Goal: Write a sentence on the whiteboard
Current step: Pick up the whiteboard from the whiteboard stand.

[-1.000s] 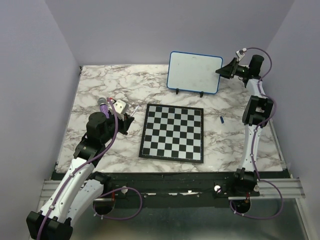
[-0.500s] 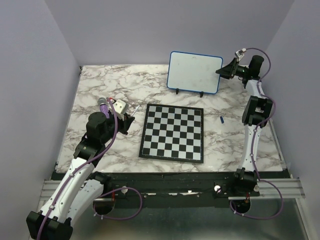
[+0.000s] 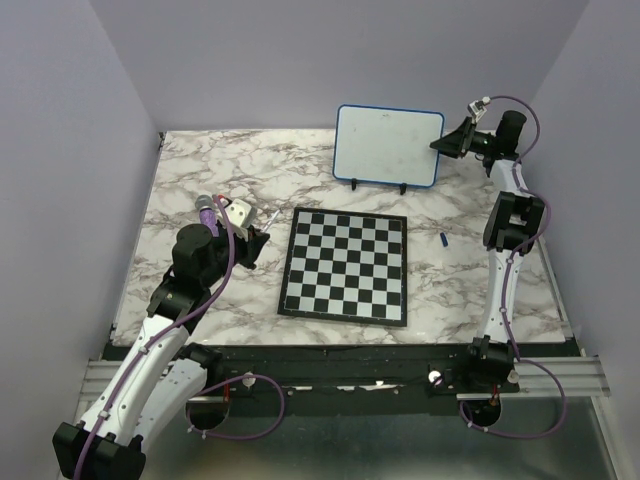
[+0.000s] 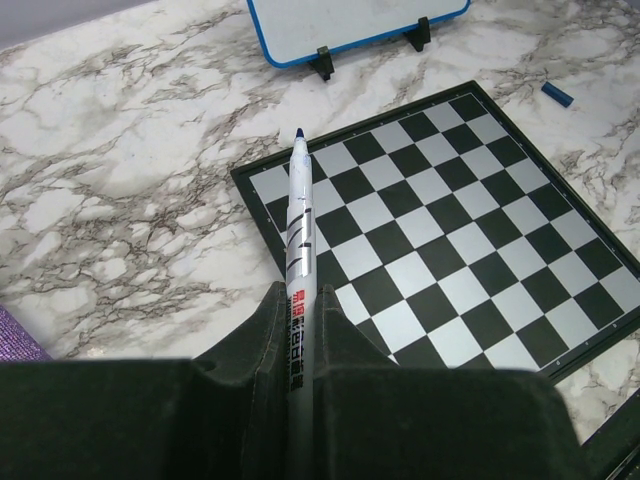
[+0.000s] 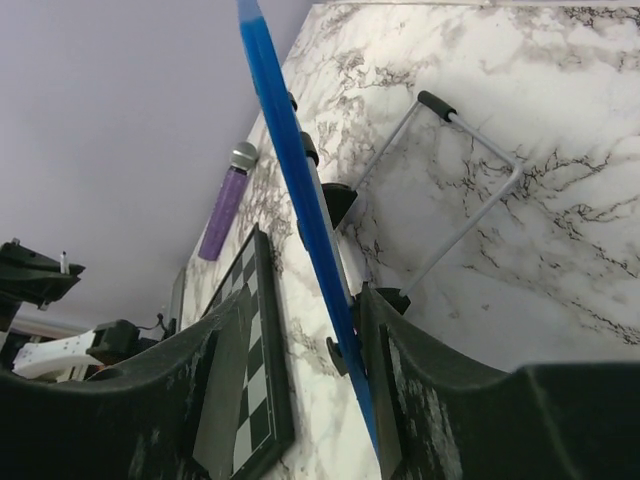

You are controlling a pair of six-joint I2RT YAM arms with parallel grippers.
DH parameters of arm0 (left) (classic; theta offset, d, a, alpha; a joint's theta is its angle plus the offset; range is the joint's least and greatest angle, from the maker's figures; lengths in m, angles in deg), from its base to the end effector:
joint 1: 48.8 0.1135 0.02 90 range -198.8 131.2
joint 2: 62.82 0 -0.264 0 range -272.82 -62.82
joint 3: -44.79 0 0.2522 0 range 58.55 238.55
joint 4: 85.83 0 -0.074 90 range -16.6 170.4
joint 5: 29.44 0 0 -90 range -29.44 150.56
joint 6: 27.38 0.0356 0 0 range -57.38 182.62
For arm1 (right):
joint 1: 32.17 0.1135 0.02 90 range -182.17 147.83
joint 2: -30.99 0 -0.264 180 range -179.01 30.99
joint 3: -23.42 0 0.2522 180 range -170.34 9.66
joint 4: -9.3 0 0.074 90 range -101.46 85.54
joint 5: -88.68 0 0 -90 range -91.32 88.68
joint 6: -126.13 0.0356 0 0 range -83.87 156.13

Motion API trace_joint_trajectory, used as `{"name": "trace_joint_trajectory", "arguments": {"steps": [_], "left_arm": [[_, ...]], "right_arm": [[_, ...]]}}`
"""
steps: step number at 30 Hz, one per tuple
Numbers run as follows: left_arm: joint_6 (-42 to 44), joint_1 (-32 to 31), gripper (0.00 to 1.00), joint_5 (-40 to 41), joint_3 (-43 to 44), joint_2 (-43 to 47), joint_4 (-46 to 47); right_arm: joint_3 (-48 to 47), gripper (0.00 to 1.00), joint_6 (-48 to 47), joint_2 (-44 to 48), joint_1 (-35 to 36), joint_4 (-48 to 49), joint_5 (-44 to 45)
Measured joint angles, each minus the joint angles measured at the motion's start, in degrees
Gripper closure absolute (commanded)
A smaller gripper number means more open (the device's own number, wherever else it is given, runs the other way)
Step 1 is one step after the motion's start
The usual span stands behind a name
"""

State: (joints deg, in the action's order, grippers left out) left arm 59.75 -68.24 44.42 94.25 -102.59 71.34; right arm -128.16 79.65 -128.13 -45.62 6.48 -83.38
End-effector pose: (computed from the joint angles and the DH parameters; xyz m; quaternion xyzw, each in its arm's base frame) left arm 0.1580 -0.0663 0.3002 0.1981 0.7549 -0.2270 0.5825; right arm 0.5862 -0.1039 0.1603 -0.0932 0.7097 0.6123 0.3357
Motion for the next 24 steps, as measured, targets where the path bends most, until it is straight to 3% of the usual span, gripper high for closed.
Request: {"name": "trace_joint_trajectory", "arguments": {"steps": [5, 7, 11, 16, 24], "left_arm": [[-0.02, 0.00, 1.00, 0.00, 0.00, 0.00, 0.00], [-0.02, 0.00, 1.00, 0.00, 0.00, 0.00, 0.00], [-0.02, -0.02, 1.00, -0.02, -0.02, 0.00, 0.00], [-0.02, 0.00, 1.00, -0.04, -0.17, 0.02, 0.04], [-0.13, 0.00, 1.00, -0.35, -0.59, 0.57, 0.33]], "right_arm": [[0.00, 0.73, 0.50, -0.37, 0.00, 1.29, -0.59], [0.00, 0.87, 1.16, -0.55, 0.00, 1.99, -0.96], [0.00, 0.98, 2.23, -0.76, -0.07, 4.09, -1.33], [0.74, 1.00, 7.52, -0.76, -0.39, 10.82, -1.31], [4.79, 1.00, 24.06, -0.28, -0.81, 30.23, -1.09]]}}
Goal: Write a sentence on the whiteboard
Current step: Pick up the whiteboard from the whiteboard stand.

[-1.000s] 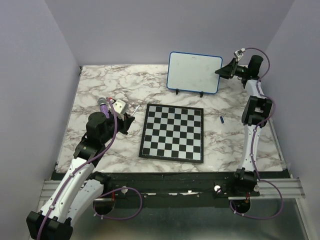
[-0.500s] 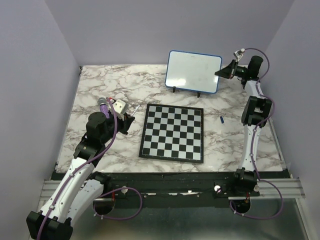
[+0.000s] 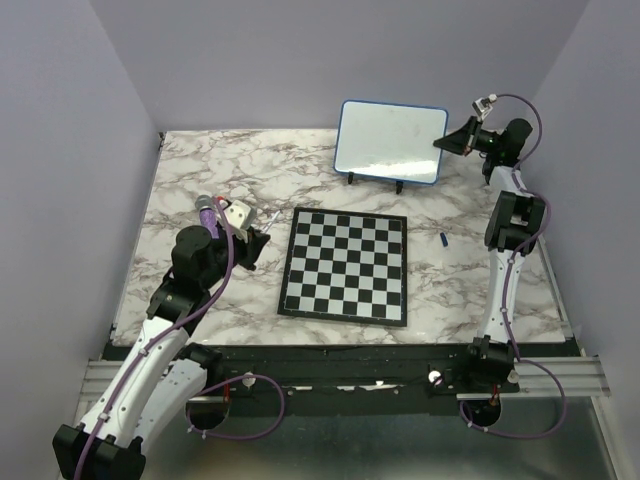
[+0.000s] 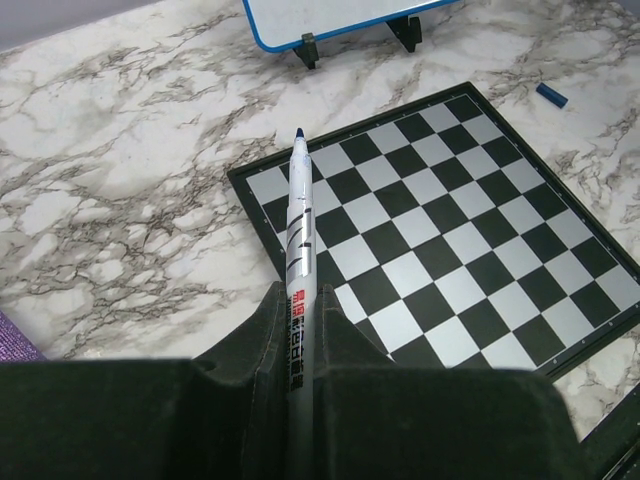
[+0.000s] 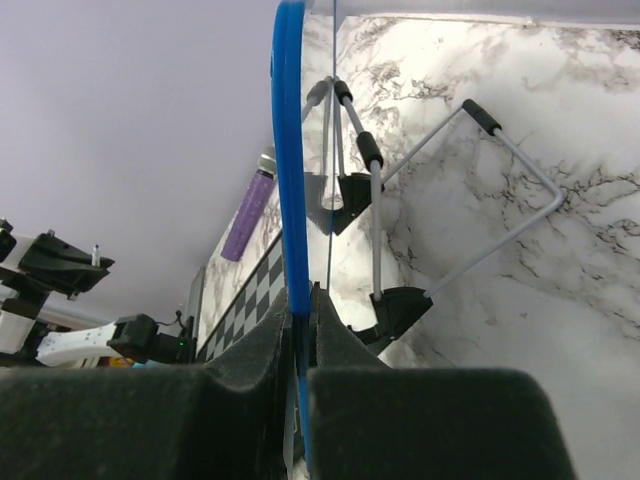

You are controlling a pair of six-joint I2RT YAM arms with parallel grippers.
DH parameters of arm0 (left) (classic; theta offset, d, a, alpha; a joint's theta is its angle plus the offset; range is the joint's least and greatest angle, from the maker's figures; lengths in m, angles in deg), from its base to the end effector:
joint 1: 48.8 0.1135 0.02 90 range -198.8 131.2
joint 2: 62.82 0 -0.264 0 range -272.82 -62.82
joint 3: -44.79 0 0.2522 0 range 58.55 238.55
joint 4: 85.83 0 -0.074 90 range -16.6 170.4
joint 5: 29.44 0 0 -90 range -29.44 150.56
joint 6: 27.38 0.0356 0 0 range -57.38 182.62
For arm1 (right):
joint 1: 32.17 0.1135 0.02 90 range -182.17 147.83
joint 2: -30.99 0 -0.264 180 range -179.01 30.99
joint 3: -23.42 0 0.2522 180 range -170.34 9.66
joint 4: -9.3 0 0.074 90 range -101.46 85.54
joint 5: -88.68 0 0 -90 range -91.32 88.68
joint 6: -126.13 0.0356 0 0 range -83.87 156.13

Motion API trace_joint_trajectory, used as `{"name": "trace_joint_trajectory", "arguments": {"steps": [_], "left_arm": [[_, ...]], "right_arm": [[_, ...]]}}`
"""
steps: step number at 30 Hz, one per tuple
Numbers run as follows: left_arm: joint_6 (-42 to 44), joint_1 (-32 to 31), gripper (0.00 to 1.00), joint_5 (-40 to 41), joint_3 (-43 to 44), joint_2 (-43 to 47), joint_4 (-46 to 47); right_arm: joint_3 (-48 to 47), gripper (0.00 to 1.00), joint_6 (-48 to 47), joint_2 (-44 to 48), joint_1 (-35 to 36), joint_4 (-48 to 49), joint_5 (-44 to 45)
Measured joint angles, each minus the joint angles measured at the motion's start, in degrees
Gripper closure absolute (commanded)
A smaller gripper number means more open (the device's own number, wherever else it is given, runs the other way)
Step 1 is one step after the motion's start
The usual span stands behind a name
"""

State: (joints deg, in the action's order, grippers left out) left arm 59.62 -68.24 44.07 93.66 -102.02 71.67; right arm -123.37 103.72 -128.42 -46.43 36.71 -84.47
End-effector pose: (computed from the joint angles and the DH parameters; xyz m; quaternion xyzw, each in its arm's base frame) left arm 0.1564 -0.0659 0.2987 0.1991 0.7529 -0.2301 0.5836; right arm 0.5795 -0.1108 0.1712 -0.0982 0.6893 0.6278 0.3479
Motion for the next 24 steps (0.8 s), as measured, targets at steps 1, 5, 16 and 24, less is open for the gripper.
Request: {"name": "trace_joint_trajectory", "arguments": {"steps": [1, 5, 16, 24], "left_arm": [[-0.02, 0.00, 1.00, -0.07, -0.02, 0.15, 0.04], [-0.04, 0.00, 1.00, -0.11, -0.04, 0.74, 0.11], [-0.09, 0.00, 1.00, -0.66, -0.26, 1.62, 0.52], [-0.09, 0.00, 1.00, -0.72, -0.31, 1.64, 0.52]], "right_arm": [[0.70, 1.00, 2.05, 0.26, 0.00, 2.47, 0.07], [2.34, 1.00, 8.07, 1.16, -0.04, 10.45, 0.15], [5.46, 1.00, 6.84, 2.56, -0.11, 11.28, 0.09], [5.73, 1.00, 7.43, 2.99, -0.11, 11.96, 0.09]]}}
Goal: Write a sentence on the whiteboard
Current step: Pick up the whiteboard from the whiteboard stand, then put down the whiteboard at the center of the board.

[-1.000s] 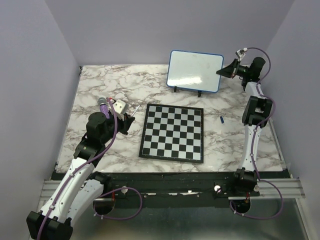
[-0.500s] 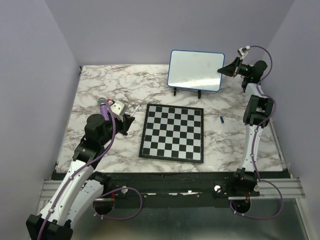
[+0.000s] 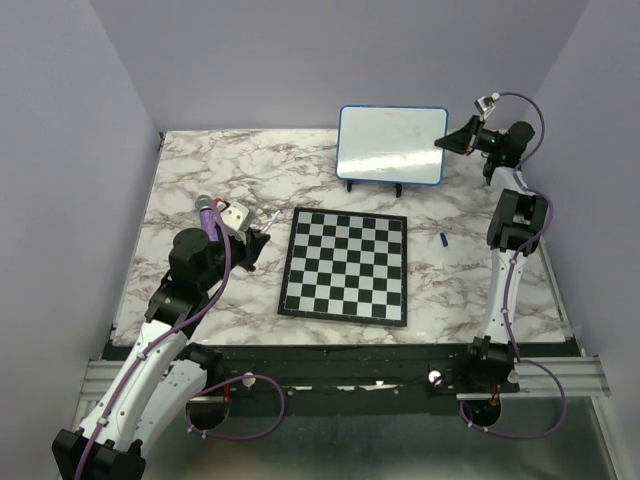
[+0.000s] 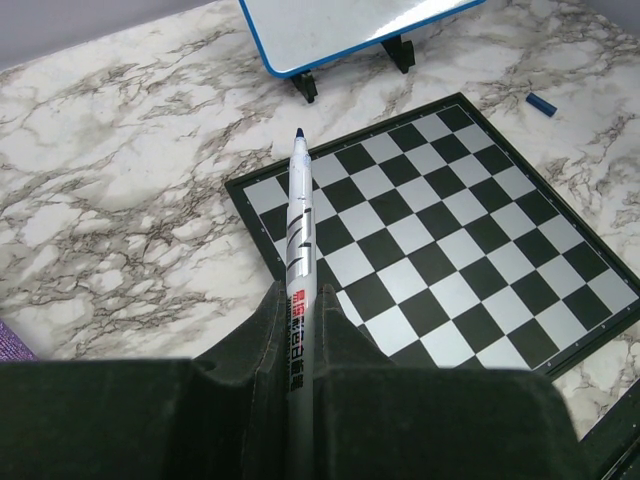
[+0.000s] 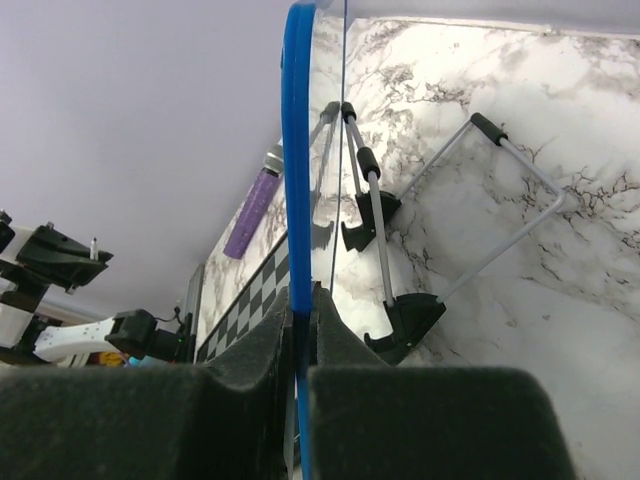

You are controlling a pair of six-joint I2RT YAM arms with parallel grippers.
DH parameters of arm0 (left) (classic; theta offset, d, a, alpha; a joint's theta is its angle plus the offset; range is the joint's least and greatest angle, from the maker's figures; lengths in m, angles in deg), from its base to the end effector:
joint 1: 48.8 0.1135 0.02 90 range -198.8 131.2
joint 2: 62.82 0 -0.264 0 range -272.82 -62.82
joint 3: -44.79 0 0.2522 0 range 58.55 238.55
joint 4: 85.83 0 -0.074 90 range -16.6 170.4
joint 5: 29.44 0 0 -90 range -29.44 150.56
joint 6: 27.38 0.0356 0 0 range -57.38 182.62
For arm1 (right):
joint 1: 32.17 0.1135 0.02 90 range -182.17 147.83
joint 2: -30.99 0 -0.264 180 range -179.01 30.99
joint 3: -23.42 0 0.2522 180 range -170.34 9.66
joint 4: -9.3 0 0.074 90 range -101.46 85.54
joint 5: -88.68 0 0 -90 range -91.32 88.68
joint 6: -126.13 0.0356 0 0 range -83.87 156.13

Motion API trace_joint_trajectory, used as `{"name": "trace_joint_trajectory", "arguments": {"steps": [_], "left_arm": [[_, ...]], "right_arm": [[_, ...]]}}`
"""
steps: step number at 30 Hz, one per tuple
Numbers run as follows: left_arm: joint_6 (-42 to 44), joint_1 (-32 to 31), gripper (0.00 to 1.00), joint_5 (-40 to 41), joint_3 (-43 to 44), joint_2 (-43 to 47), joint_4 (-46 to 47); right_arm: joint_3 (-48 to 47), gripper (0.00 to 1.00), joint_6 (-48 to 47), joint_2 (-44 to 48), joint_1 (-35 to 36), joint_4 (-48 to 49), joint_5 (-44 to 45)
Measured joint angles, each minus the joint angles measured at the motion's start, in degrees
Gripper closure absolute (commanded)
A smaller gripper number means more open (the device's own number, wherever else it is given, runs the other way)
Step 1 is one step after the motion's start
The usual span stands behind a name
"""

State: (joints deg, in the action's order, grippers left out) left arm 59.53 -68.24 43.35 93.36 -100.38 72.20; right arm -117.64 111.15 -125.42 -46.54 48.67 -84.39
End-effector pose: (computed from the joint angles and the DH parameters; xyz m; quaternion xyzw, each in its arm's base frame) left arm 0.1514 -0.0646 0.3021 0.2027 0.7414 -0.2361 0.5945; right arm 0.5674 -0.1089 0.1843 -0.1087 0.6809 0.6287 0.3597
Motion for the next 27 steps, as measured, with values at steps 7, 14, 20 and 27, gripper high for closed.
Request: {"name": "trace_joint_trajectory", "arguments": {"steps": [7, 14, 20, 27], "left_arm": [[0.00, 0.00, 1.00, -0.02, -0.02, 0.00, 0.02], [-0.07, 0.00, 1.00, -0.04, -0.02, 0.17, 0.04], [-0.61, 0.00, 1.00, -0.17, -0.02, 1.27, 0.48], [-1.55, 0.00, 1.00, -0.35, -0.68, 3.76, 1.40]], "right_arm": [[1.81, 1.00, 5.77, 2.27, 0.22, 6.60, 0.04], [4.35, 1.00, 12.66, 5.35, 1.16, 13.73, 0.15], [13.27, 1.00, 18.25, 11.52, 2.75, 19.02, 0.31], [29.24, 1.00, 23.63, 20.22, 8.26, 20.72, 0.87]]}}
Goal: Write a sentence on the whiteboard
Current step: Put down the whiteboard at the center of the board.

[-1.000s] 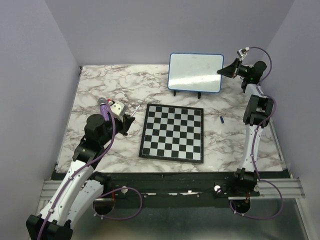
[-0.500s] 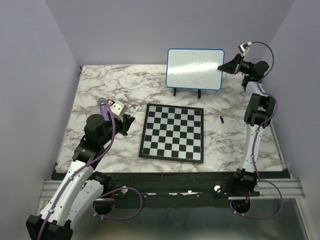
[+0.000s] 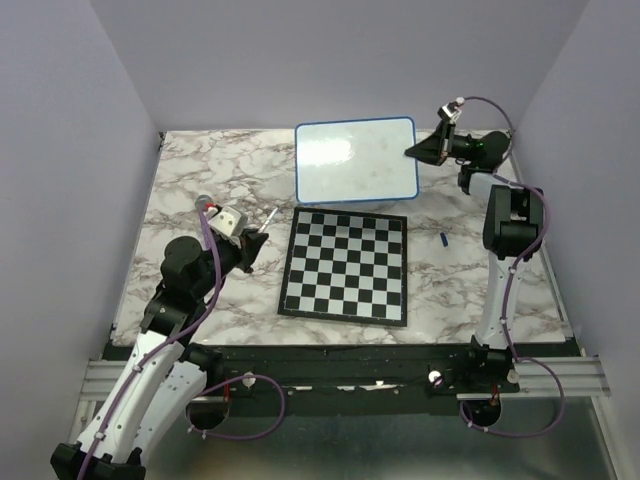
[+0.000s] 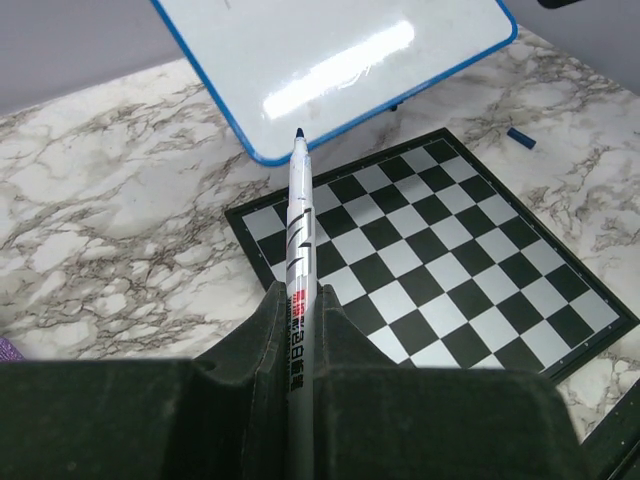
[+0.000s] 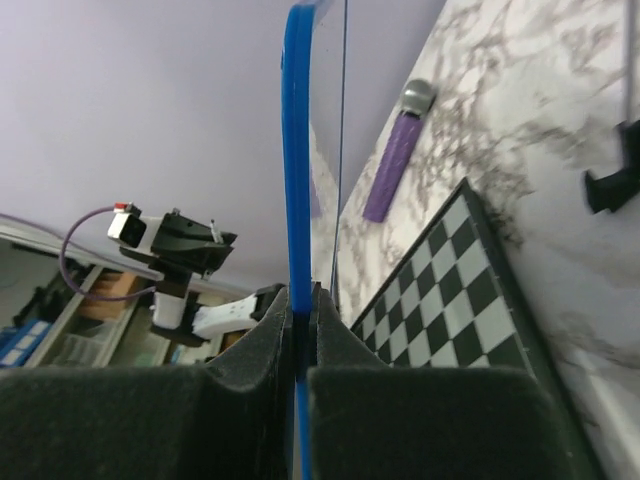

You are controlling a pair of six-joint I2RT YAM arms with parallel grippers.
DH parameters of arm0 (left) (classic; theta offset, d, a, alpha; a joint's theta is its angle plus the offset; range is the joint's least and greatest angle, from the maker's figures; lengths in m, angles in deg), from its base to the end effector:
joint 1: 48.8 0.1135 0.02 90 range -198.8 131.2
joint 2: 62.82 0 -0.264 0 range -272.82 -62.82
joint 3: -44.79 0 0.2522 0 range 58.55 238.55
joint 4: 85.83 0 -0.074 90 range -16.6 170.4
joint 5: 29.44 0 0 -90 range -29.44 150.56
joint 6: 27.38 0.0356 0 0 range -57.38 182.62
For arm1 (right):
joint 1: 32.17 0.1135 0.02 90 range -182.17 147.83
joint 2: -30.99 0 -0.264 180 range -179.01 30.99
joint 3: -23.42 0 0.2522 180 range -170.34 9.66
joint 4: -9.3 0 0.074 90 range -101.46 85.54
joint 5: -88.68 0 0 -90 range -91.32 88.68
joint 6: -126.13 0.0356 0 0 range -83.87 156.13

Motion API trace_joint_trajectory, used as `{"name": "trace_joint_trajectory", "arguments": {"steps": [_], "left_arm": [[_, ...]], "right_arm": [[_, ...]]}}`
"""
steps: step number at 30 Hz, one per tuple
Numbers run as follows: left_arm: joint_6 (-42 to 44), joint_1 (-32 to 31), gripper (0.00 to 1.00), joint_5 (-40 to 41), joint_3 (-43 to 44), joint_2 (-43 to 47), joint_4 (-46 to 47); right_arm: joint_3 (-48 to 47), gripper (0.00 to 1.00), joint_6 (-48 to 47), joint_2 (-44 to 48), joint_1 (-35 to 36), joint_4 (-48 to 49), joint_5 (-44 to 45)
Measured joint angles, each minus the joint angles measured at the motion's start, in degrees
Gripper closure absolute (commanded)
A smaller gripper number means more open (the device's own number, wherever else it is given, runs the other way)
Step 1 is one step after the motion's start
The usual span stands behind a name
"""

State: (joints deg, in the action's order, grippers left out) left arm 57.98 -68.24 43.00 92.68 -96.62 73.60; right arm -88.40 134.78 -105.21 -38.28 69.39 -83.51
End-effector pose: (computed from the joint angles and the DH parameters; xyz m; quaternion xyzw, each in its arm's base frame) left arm 0.1402 -0.0609 0.3096 0.1958 0.7180 -0.2487 0.6200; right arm 0.5052 -0.0186 0.2381 -0.0847 0.6732 0.6919 0.2469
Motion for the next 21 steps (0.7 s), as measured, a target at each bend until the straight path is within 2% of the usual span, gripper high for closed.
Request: {"name": "trace_joint_trajectory", "arguments": {"steps": [6, 12, 18, 21], "left_arm": [[-0.63, 0.00, 1.00, 0.02, -0.46, 2.62, 0.79], [-1.01, 0.00, 1.00, 0.07, -1.20, 5.99, 1.66], [-1.22, 0.00, 1.00, 0.42, -1.27, 7.80, 2.43], [-1.25, 0.00, 1.00, 0.68, -1.25, 8.57, 2.32]], "right_arm": [[9.42, 1.00, 1.84, 3.23, 6.05, 0.22, 0.50], [11.91, 1.00, -0.04, 4.24, 11.15, 0.17, 0.61], [11.69, 1.00, -9.99, 8.15, 14.86, -0.63, 0.44], [7.89, 1.00, -16.59, 10.08, 16.26, -5.97, 0.39]]}}
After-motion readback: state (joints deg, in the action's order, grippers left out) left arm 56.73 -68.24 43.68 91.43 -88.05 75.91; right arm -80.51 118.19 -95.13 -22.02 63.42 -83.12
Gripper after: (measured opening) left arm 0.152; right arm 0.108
